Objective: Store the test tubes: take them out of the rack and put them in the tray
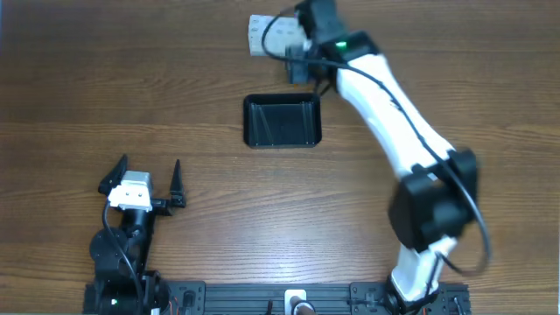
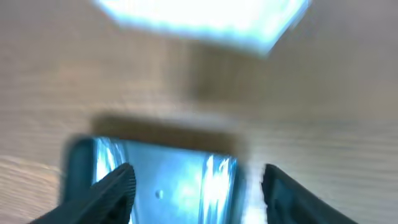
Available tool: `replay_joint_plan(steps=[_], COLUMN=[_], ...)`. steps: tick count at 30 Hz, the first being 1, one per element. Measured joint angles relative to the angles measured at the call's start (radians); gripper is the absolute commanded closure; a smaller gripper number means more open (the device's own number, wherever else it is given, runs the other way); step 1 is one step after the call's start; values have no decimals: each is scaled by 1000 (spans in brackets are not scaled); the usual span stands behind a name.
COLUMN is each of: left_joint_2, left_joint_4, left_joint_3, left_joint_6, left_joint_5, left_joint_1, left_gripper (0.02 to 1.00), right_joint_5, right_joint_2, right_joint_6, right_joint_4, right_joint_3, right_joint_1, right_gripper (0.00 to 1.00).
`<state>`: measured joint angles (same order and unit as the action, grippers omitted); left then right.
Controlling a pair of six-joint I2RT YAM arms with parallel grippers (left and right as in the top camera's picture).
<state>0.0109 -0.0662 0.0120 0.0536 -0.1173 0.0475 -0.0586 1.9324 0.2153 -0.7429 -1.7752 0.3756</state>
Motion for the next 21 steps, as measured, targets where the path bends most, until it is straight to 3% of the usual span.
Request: replay_joint_plan(steps=[5, 10, 16, 21], left_joint_2=[0, 0, 0, 0], left_joint_4=[0, 0, 0, 0], left_joint_3=[0, 0, 0, 0], left_joint_6=[0, 0, 0, 0], left_joint_5=[0, 0, 0, 0], left_joint_1=[0, 0, 0, 0], left_gripper=[18, 18, 18, 20], right_joint_5=[-37, -57, -64, -68], right_joint_2=[-218, -484, -769, -1030], right_joint_6=[-104, -158, -174, -175], right_joint_4=[222, 461, 573, 694], right_joint_3=[101, 463, 869, 1104], right_joint_1=[-70, -154, -264, -270], right_gripper=[134, 7, 7, 9])
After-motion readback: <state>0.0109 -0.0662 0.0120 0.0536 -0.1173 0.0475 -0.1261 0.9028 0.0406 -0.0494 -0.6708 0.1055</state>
